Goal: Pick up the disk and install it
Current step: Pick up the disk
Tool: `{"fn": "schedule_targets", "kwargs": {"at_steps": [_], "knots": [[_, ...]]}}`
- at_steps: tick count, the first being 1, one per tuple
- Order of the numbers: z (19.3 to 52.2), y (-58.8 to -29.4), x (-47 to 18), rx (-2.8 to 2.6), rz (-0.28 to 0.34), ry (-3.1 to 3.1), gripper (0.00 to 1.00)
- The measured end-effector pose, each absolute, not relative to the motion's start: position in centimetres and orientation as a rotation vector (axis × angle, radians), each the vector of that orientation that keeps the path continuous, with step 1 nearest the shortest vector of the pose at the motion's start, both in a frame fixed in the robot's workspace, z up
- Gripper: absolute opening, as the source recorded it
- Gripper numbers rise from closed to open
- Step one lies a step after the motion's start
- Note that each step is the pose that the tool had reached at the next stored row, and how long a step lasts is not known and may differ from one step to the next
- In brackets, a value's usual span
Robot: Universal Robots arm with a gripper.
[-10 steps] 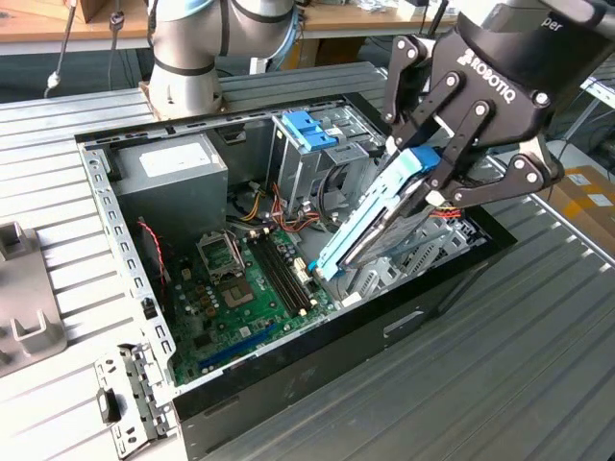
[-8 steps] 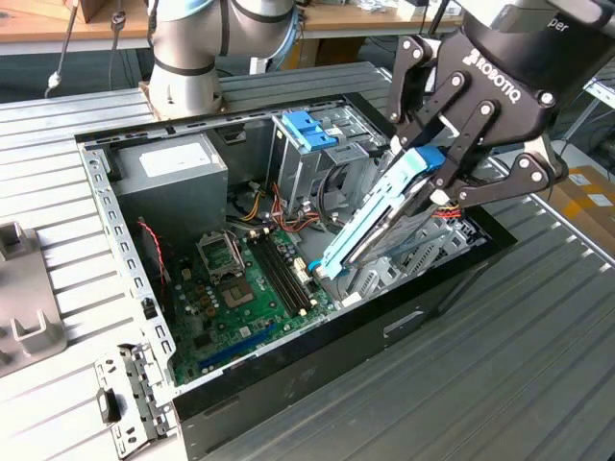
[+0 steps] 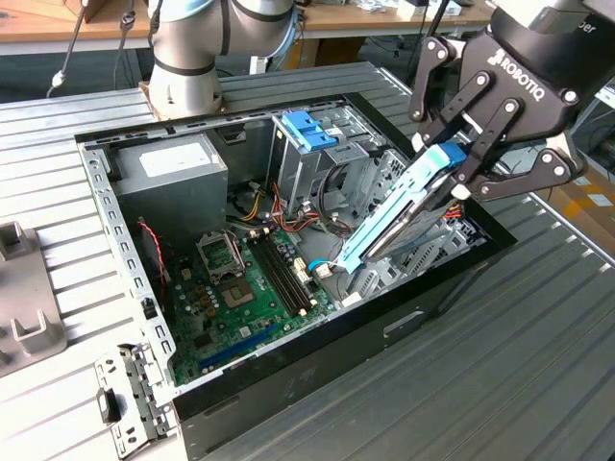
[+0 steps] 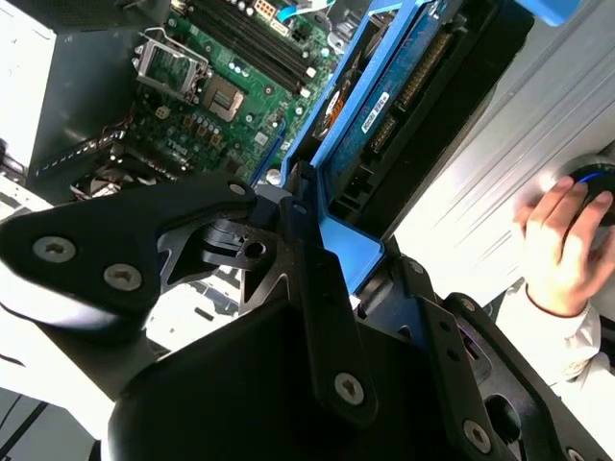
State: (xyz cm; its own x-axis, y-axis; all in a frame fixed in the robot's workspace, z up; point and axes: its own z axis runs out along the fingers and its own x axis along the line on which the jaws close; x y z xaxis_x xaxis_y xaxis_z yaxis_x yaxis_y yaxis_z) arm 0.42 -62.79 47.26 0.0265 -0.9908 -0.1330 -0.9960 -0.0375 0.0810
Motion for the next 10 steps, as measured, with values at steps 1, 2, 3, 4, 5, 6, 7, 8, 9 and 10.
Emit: {"fn": "schedule_targets", "kwargs": {"at_steps": [1,2,3,4,5,6,7,8,9,10], "knots": [[47.2,-62.8,0.6,-2.226,0.238,2.156,0.37],[47.2,-62.8,0.9,-2.226,0.239,2.156,0.37],[47.2,-62.8,1.2,-2.227,0.240,2.156,0.37],[47.2,-62.8,1.5,-2.227,0.241,2.157,0.37],[47.1,-62.9,2.1,-2.228,0.244,2.158,0.37],[47.1,-62.9,2.4,-2.228,0.245,2.159,0.37],[47.1,-62.9,2.6,-2.229,0.246,2.159,0.37],[47.0,-62.9,3.1,-2.229,0.248,2.160,0.37],[46.9,-62.9,3.4,-2.230,0.249,2.160,0.37],[46.9,-62.9,3.6,-2.230,0.250,2.161,0.37]]}}
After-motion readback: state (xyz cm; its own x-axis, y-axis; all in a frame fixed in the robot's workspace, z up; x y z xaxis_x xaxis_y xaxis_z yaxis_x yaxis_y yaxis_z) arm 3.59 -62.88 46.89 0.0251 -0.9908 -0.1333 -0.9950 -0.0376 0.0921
